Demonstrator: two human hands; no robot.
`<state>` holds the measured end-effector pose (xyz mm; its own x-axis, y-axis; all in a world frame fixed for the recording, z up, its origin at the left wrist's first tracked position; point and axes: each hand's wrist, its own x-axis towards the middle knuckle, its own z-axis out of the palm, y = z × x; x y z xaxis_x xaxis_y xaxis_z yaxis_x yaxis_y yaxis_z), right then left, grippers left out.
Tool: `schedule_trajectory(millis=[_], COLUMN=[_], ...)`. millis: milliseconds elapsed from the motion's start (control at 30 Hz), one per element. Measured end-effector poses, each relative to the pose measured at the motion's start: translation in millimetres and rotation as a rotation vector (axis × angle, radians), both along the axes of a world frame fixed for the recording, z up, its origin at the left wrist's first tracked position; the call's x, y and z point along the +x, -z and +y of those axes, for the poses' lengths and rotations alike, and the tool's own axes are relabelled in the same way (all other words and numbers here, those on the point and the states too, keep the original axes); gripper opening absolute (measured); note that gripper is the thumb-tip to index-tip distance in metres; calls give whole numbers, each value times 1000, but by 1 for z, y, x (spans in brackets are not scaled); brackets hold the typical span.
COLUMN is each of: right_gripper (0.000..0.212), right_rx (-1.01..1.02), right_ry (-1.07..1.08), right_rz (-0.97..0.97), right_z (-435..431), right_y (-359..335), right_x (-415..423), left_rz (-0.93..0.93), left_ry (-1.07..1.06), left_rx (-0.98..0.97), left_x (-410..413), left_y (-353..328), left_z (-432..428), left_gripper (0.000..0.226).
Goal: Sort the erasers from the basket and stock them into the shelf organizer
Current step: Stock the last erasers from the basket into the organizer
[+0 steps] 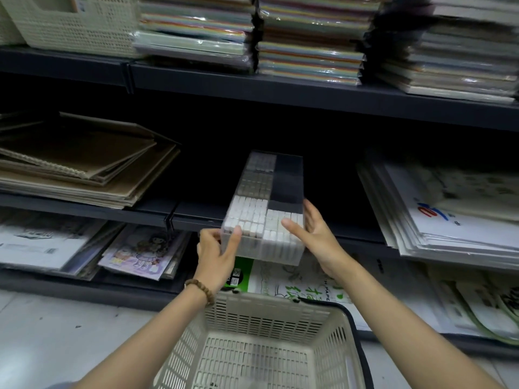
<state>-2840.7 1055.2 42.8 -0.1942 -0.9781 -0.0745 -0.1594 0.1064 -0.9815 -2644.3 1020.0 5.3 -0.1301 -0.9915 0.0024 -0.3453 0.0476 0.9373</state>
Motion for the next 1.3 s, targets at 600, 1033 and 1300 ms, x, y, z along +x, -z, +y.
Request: schedule_trajectory(millis=[600, 1033, 1300], right_gripper=[68, 110, 114], right_rx=[20, 17, 48], right_ry=[143, 265, 241], right_rz=[-87, -206, -124], right_z=[0, 10, 2], right_y=[36, 32, 38], right_x=[-40, -16, -19], left_rz=[503, 227, 239], left_ry=[82, -107, -156], left_rx=[344, 126, 86], left_x=[-62, -77, -32], left_y=[-5, -15, -21], left_z=[-54, -60, -150], left_gripper=[49, 91, 98])
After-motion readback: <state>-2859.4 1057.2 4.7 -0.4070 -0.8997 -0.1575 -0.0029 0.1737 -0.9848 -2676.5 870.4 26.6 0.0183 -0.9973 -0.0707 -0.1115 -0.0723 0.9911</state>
